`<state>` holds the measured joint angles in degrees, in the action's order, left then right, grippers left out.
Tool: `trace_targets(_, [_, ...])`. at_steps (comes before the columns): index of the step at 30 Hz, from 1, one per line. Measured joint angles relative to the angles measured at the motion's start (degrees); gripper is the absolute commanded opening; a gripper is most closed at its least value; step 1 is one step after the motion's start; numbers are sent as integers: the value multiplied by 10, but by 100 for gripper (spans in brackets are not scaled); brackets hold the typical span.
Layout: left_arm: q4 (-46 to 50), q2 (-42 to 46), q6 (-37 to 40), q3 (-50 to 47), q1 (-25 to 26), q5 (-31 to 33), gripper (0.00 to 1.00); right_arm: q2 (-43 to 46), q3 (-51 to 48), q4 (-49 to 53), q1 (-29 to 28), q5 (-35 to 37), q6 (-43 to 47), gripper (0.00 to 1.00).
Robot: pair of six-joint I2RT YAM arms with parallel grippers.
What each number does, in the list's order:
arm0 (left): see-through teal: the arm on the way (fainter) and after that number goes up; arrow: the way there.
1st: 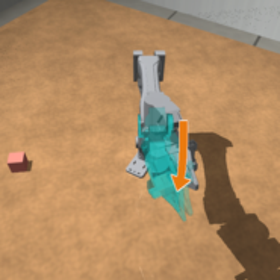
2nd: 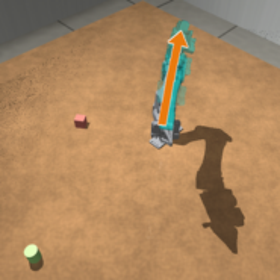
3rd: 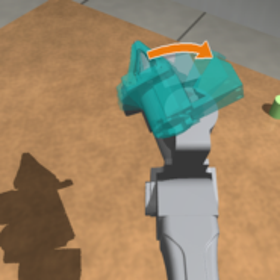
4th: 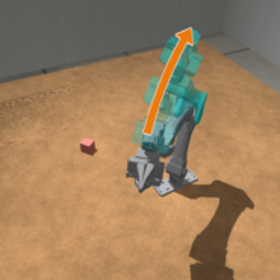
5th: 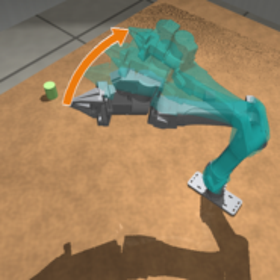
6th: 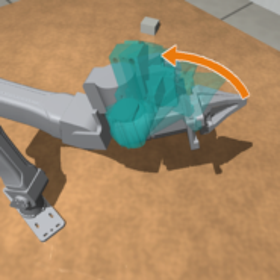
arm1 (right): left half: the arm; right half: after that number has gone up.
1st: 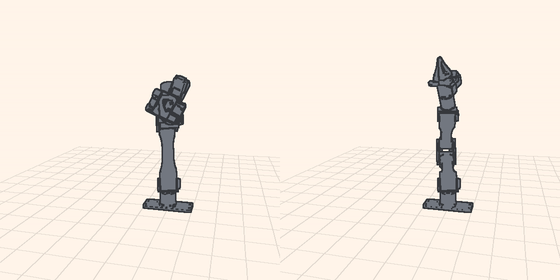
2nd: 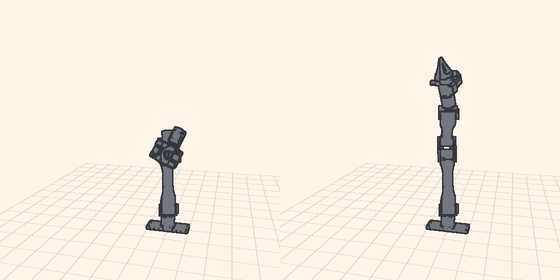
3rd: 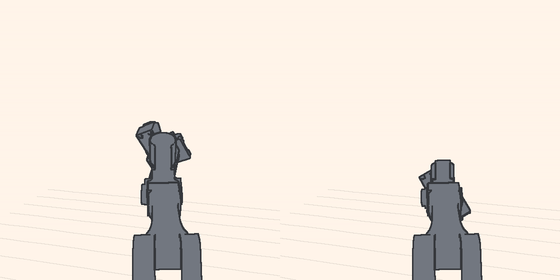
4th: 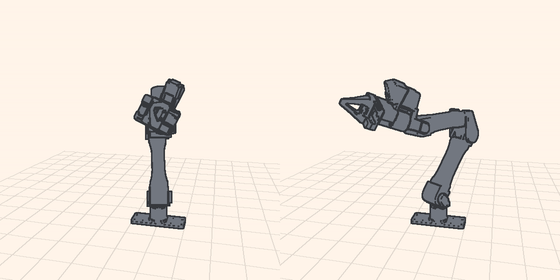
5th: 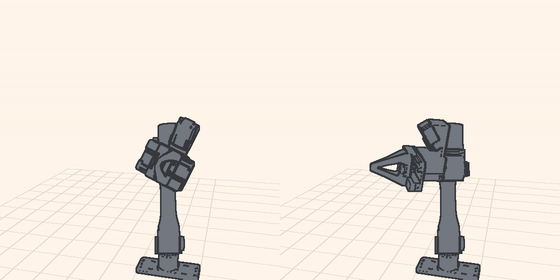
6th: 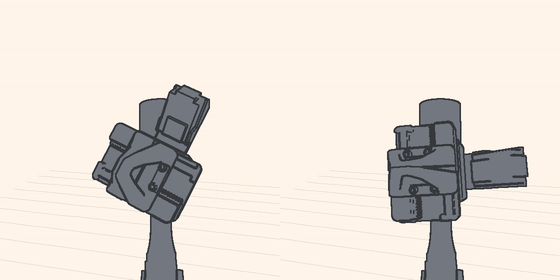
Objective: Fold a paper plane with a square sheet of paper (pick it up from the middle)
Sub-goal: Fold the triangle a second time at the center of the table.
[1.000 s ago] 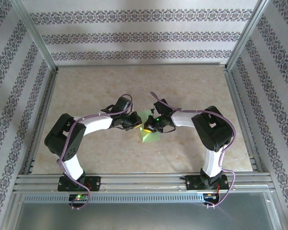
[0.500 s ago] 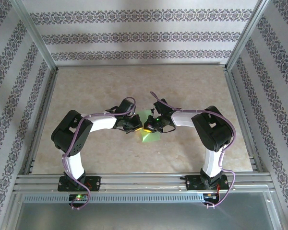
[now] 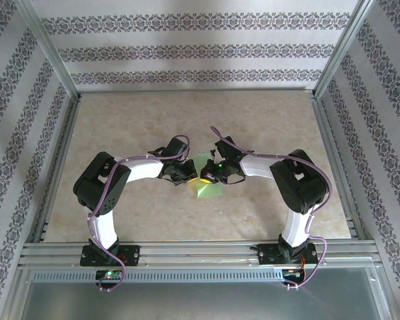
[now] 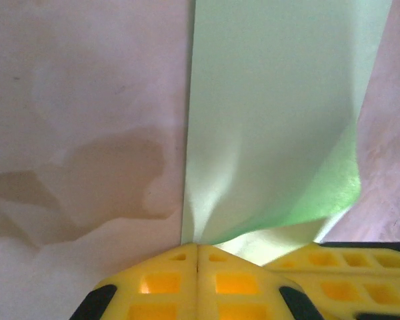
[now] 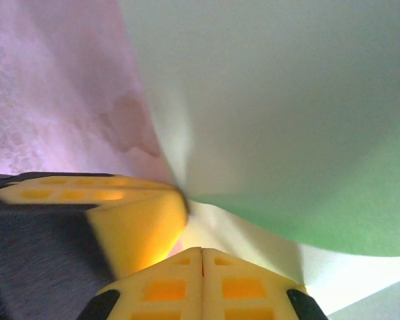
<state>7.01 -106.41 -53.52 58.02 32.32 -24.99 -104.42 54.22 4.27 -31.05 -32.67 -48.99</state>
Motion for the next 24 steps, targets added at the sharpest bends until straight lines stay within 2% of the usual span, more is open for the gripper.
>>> trace_targets(19, [3,0,8,11,0,-1,0,15,-28,15,28,49,21,3])
trace_targets(24, [3,0,9,23,0,-3,6,15,-35,6,31,48,16,3])
